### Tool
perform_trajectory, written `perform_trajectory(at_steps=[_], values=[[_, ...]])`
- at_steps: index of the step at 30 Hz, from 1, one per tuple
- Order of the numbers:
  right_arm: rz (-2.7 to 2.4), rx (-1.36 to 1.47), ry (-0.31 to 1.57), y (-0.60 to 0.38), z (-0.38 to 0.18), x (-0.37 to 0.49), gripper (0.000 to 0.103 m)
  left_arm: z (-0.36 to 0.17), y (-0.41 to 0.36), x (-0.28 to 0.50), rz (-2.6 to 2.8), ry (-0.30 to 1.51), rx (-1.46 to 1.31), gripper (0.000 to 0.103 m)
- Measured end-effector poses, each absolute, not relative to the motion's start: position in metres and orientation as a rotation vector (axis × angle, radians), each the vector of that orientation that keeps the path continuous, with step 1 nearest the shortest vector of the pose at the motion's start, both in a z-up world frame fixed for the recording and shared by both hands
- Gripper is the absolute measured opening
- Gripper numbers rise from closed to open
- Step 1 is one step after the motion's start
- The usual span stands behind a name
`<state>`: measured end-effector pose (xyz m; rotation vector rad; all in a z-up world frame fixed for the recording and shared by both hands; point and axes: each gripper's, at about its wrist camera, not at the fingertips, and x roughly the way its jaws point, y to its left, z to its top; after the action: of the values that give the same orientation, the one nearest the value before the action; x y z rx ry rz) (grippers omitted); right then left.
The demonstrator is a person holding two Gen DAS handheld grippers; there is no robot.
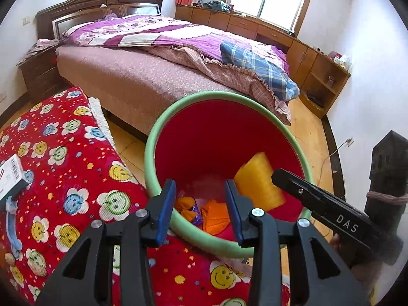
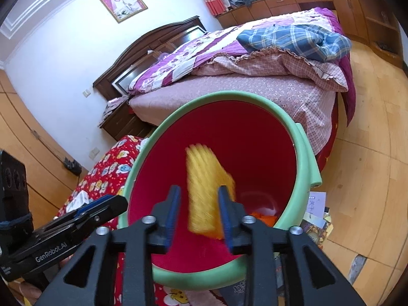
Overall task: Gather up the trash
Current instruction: 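Carry both items over the red bucket and open both tools to drop them, then return to the bedspread and grasp a yellow foam net with the left tool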
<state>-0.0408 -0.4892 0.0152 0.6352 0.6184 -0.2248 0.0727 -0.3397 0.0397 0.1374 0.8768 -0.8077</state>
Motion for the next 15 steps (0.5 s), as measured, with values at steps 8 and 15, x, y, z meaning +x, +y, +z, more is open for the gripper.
perform_trajectory(at_steps=[8,15], values=[[-0.226,0.636,0.594,-0.479,0.026,-0.048,0.044,0.051,-0.308,0.069,-0.763,0.872,0.09,0.04],[-0.205,0.629,0.588,-0.461,0.035,-0.051,0.052,0.058,-0.274,0.066,-0.697,0.869,0.056,0.04]])
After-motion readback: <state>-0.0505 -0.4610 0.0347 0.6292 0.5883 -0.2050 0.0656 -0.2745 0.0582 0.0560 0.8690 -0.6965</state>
